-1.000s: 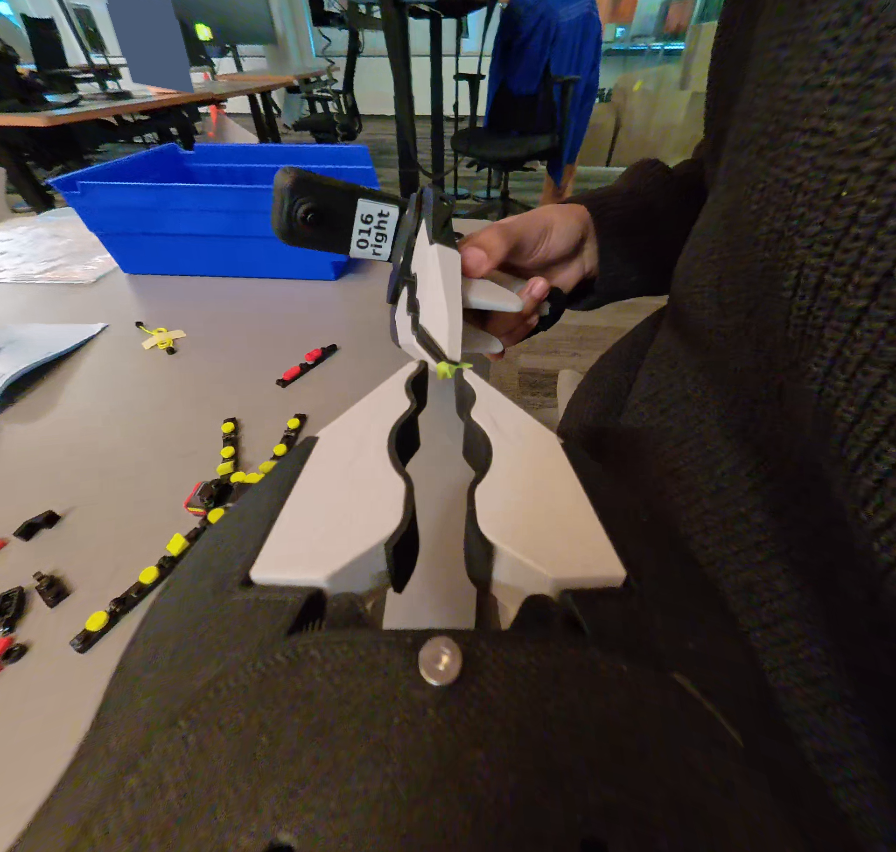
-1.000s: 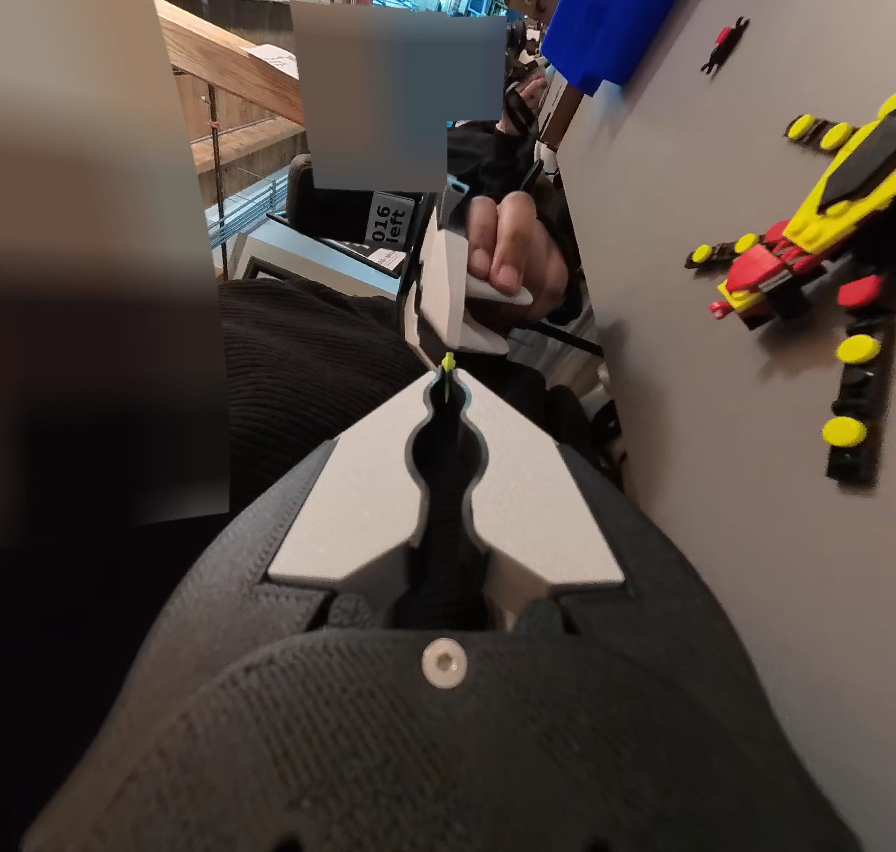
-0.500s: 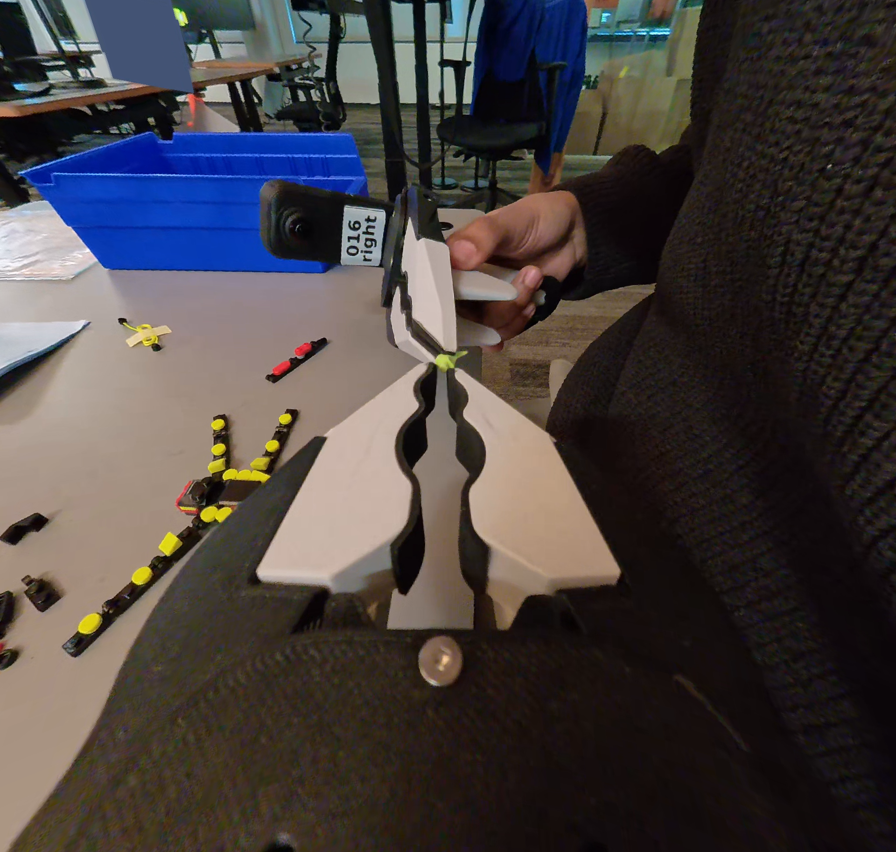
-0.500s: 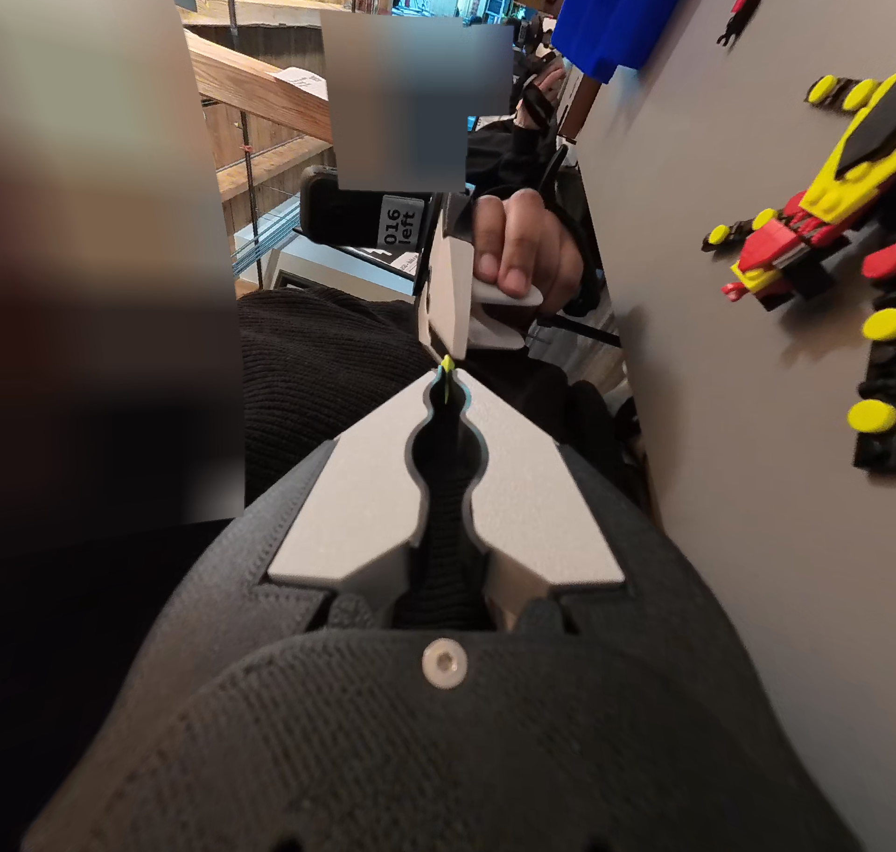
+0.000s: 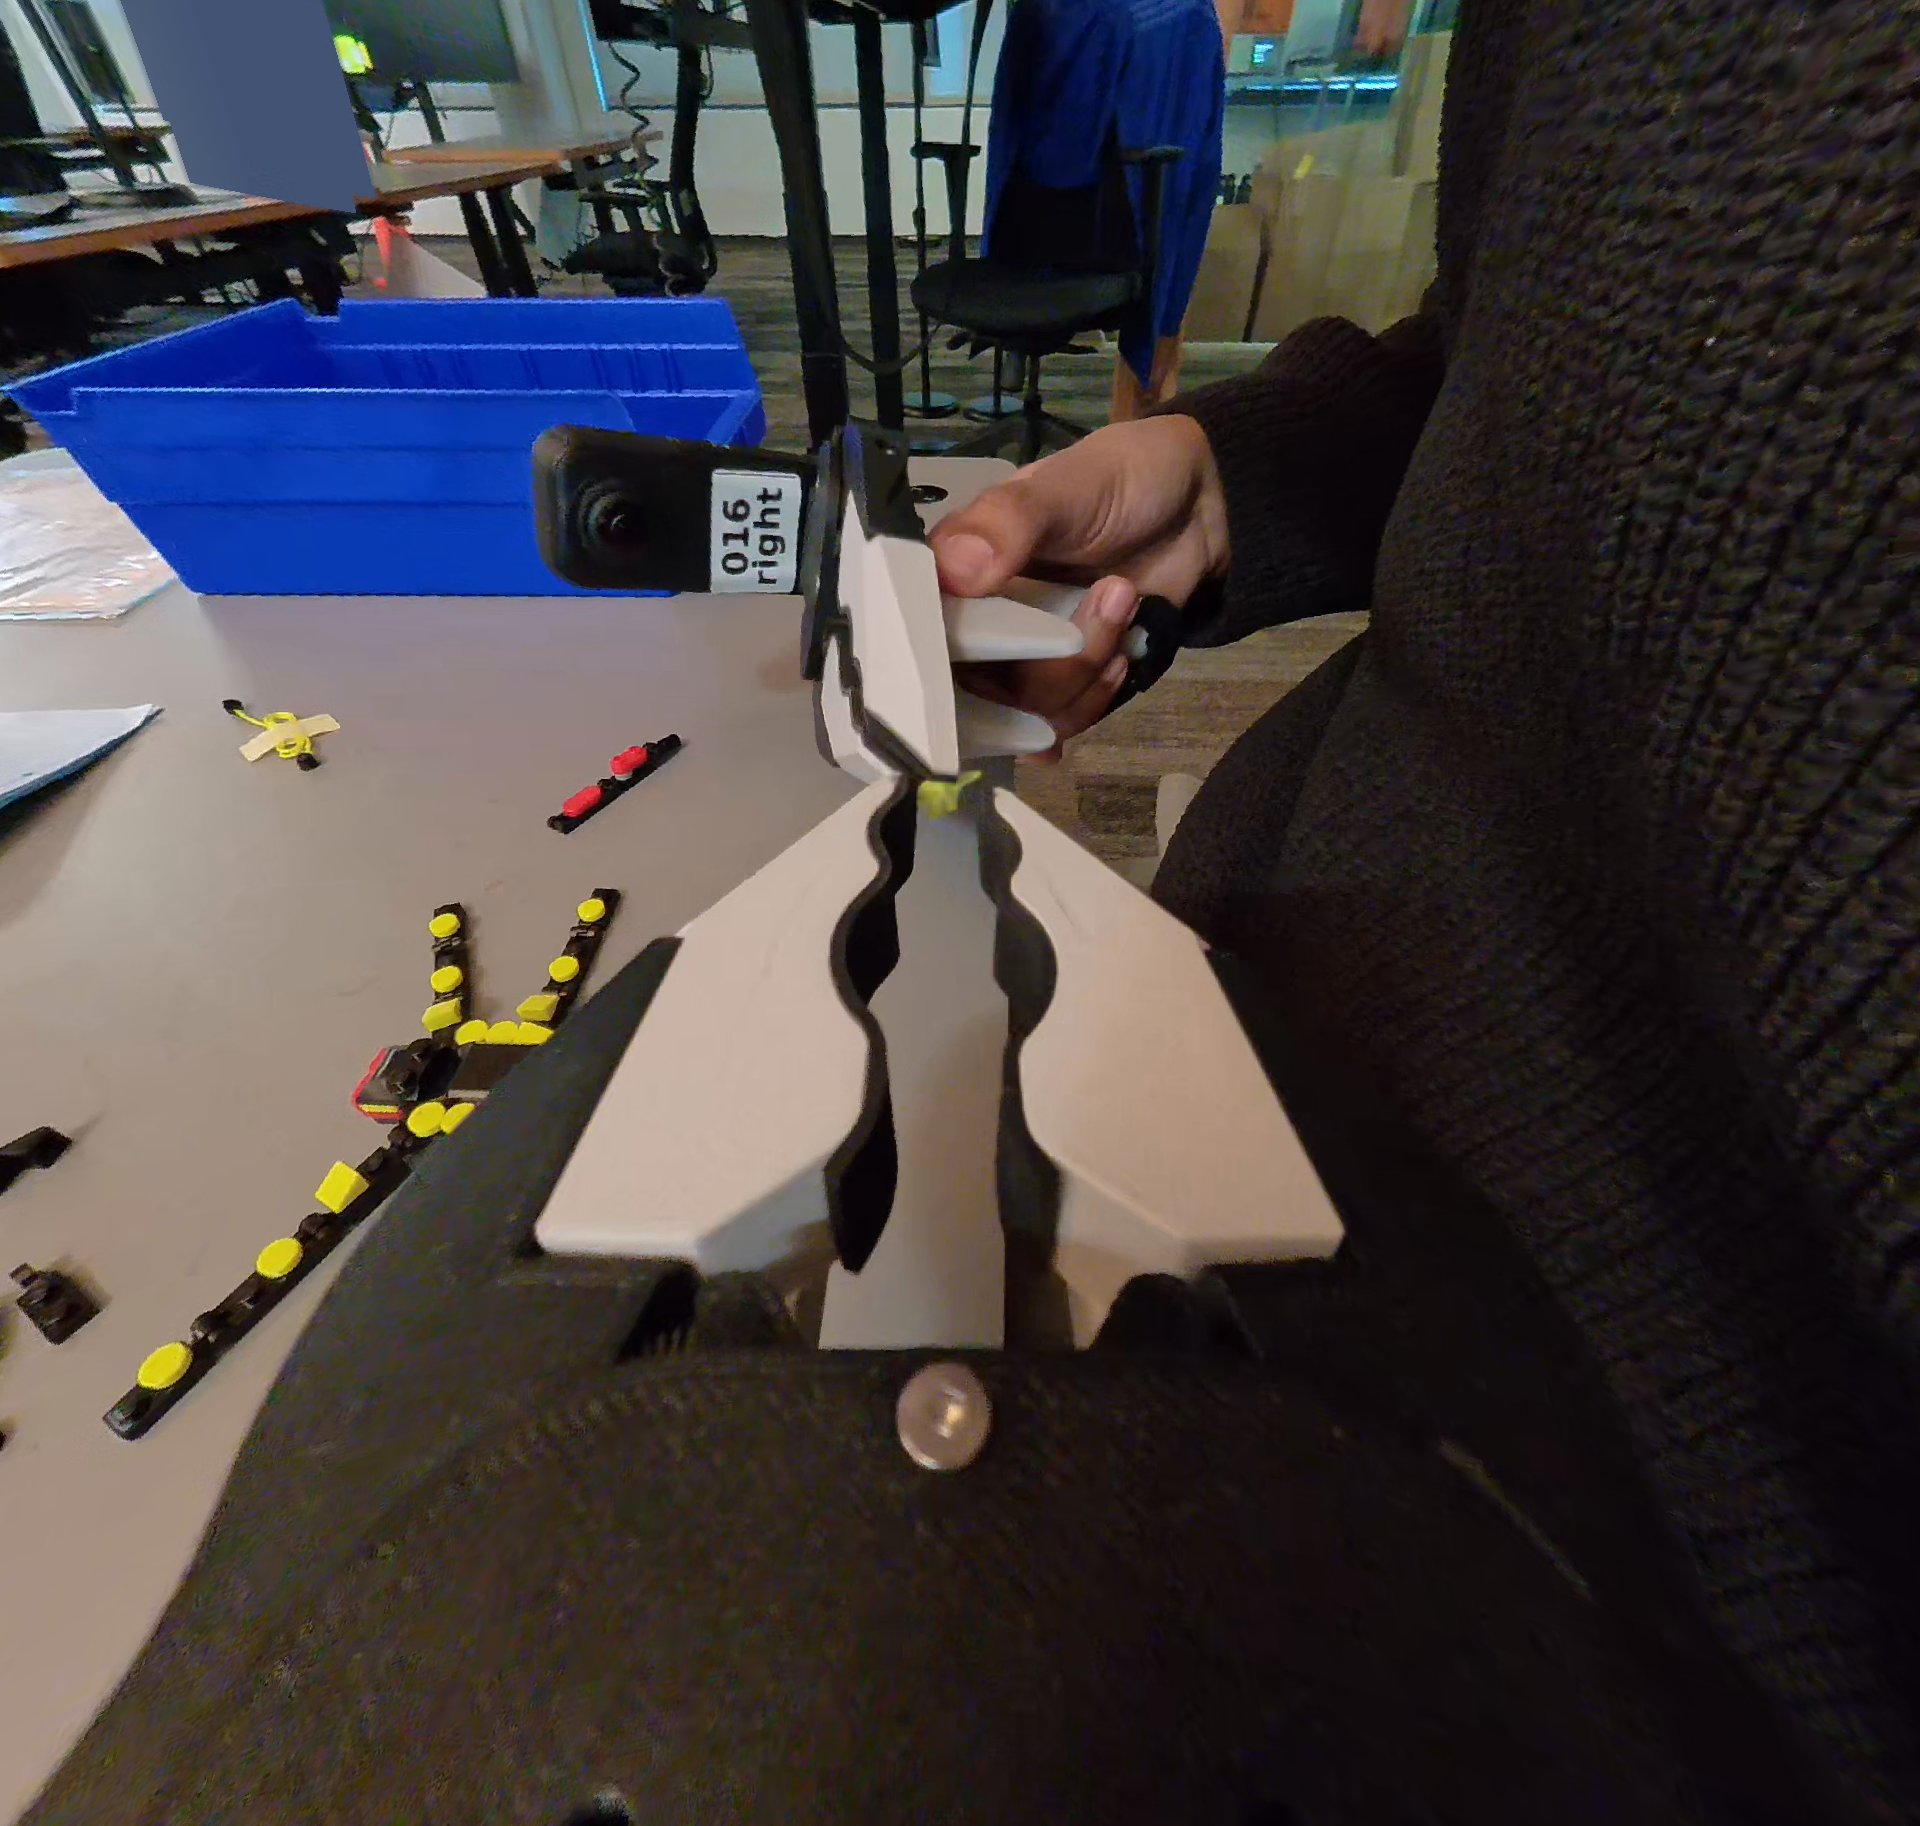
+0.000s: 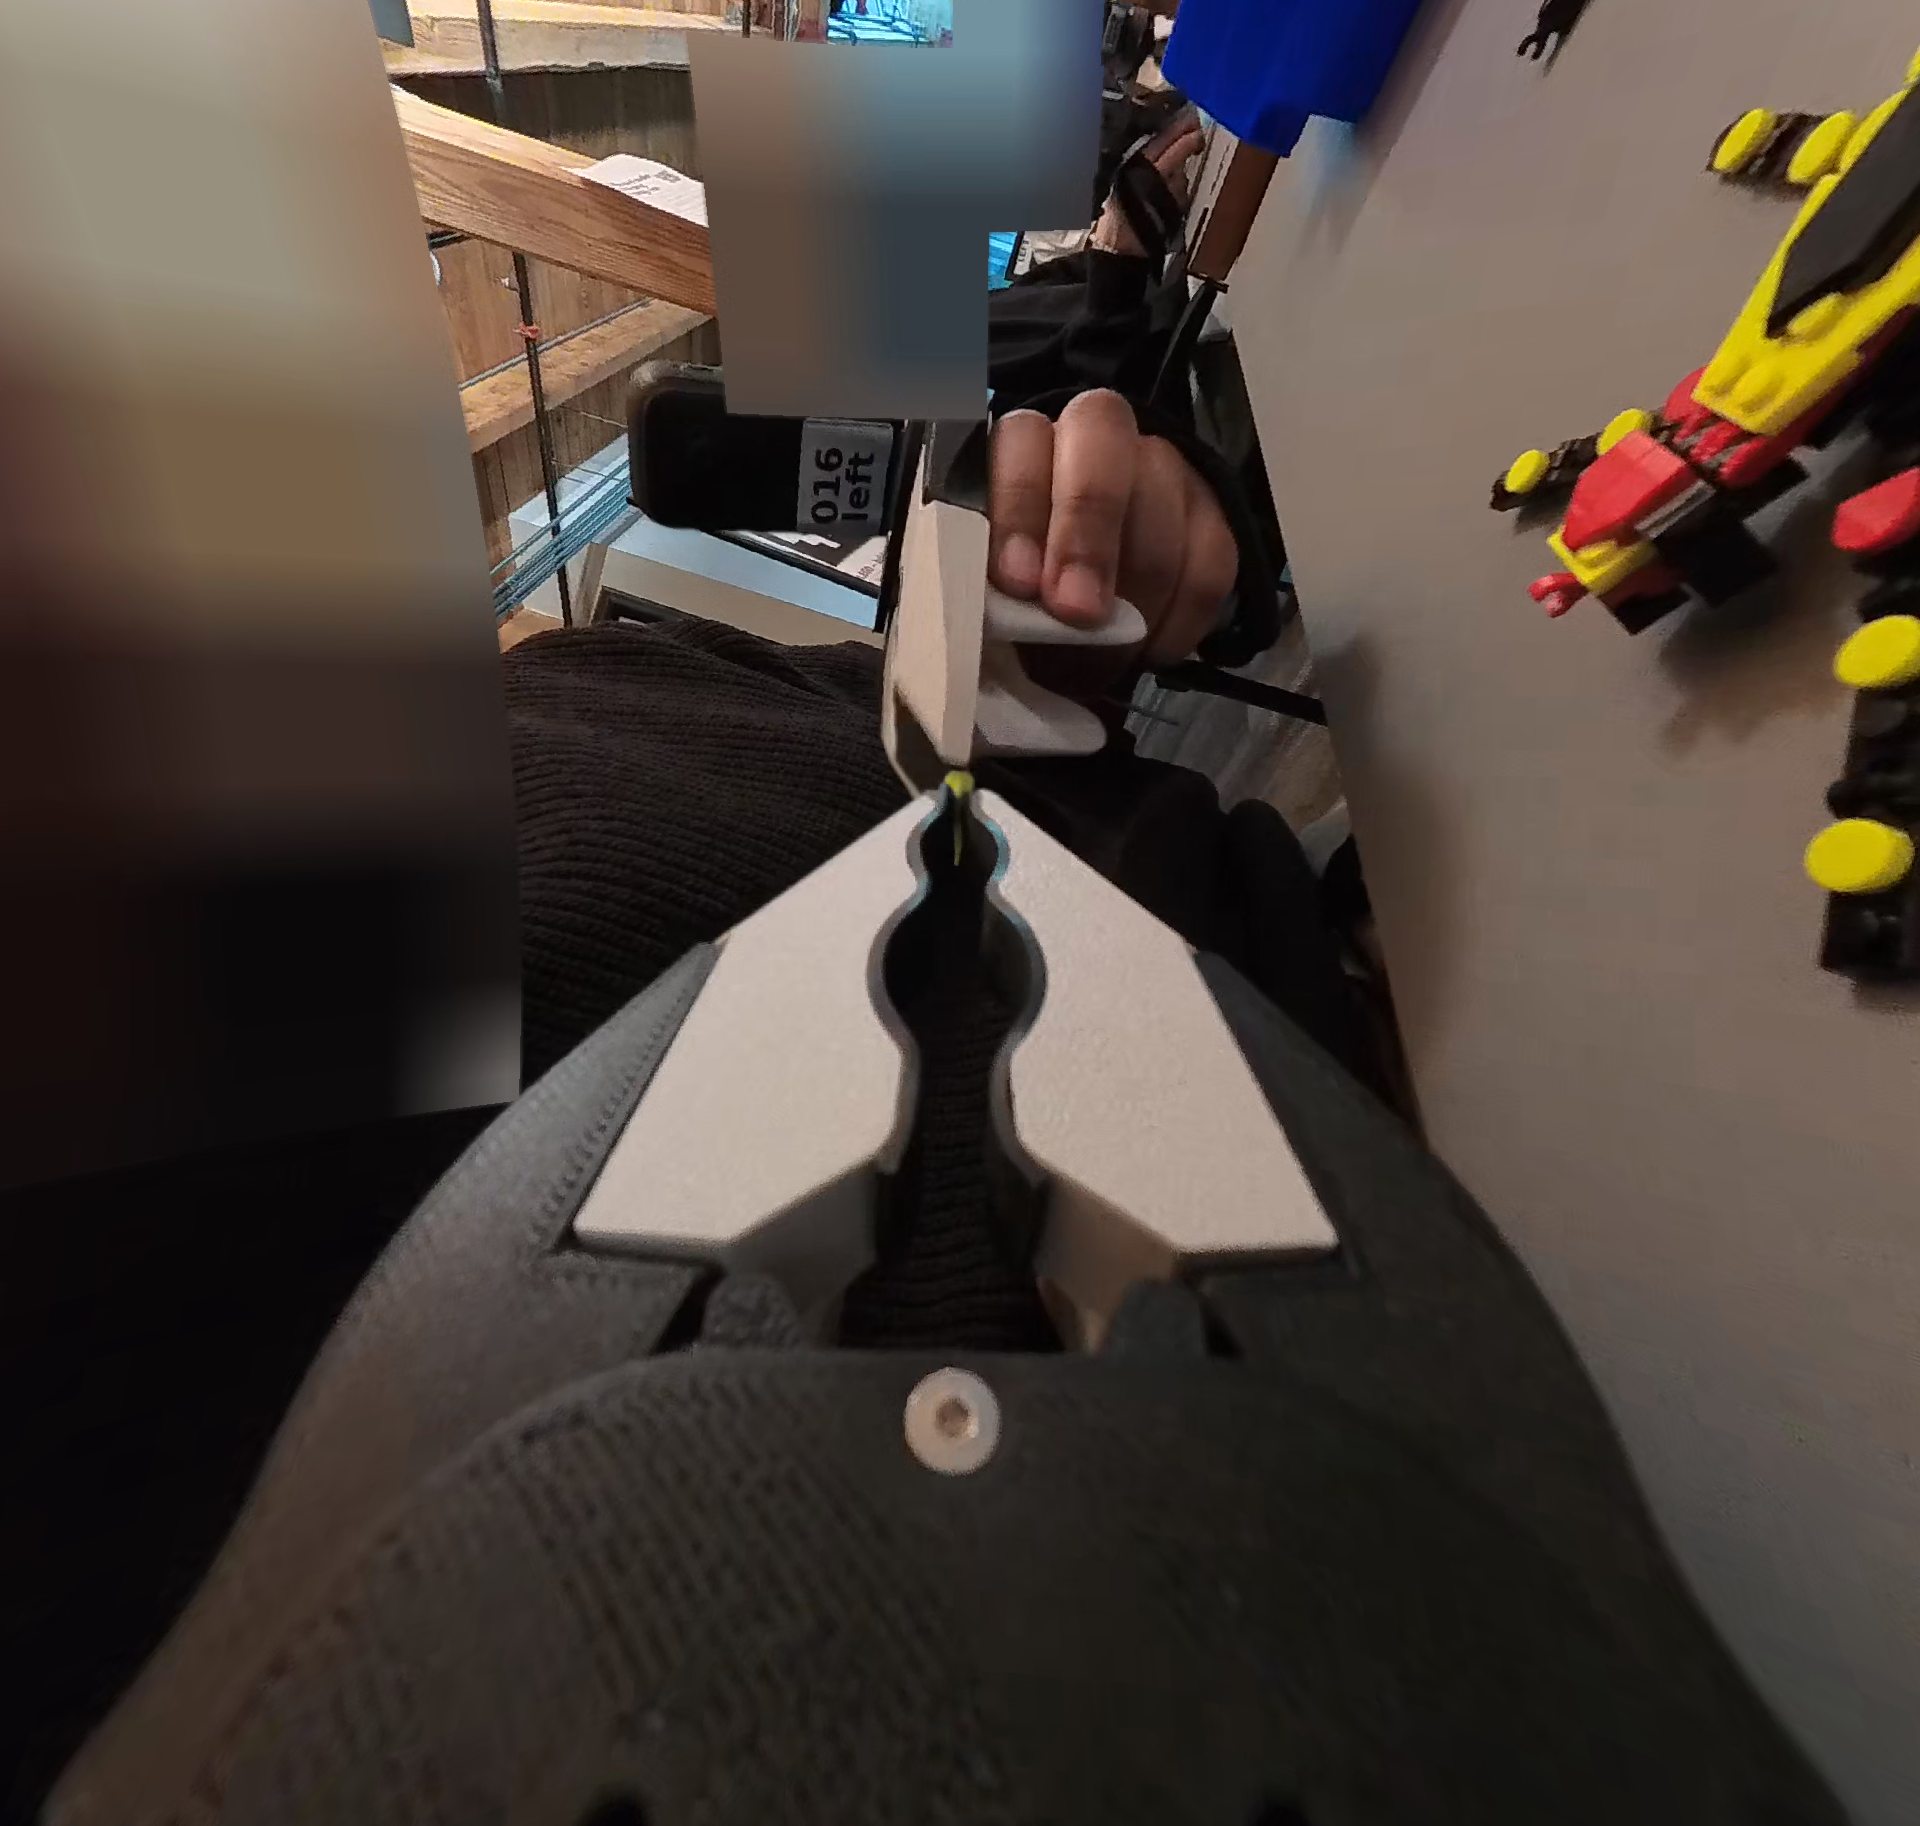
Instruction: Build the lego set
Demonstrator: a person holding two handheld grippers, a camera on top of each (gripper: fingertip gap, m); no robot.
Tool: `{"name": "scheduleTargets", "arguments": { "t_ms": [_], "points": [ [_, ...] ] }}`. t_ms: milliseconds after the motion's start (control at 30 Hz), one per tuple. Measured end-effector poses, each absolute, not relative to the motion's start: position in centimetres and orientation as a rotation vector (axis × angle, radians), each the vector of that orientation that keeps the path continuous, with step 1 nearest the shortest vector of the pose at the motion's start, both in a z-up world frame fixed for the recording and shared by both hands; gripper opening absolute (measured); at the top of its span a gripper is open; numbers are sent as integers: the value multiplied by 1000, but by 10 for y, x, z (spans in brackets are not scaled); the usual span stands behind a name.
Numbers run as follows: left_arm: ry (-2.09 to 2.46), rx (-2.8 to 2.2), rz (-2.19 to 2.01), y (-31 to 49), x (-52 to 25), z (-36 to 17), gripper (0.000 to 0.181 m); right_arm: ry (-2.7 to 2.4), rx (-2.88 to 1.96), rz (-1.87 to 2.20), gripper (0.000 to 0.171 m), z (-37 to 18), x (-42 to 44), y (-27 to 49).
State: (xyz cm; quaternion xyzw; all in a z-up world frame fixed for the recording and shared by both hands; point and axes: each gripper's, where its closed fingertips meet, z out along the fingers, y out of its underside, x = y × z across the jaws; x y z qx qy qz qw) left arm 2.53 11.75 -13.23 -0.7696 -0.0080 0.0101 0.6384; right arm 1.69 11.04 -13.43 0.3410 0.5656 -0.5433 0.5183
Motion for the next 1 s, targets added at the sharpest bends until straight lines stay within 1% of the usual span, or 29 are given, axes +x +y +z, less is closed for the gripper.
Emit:
{"name": "scheduleTargets", "arguments": {
  "t_ms": [67, 267, 400, 467, 633, 767, 867, 967, 1000],
  "points": [
    [-26, -1755, 23, 117, 24, -132, 5, 1352, 814, -1299, 0, -134, 18, 110],
    [-24, -1760, 25, 117, 24, -133, 5, 1346, 820, -1292, 0, -135, 18, 110],
    [-23, -1772, 24, 118, 25, -135, 9, 1336, 814, -1280, 0, -135, 20, 109],
    [-14, -1773, 20, 118, 26, -135, 5, 1333, 814, -1281, 0, -135, 20, 109],
    [-33, -1765, 22, 118, 23, -133, 5, 1340, 811, -1321, 0, -133, 17, 109],
    [-117, -1748, -12, 117, 14, -132, 5, 1401, 801, -1427, 0, -128, 7, 113],
    [-233, -1718, -48, 112, -1, -129, 5, 1485, 777, -1636, 0, -112, -8, 123],
    [-351, -1694, -126, 108, -13, -131, 5, 1789, 734, -1872, 0, -103, -20, 129],
    [-383, -1686, -153, 107, -15, -131, 5, 1937, 704, -1923, 5, -104, -22, 130]
  ]
}}
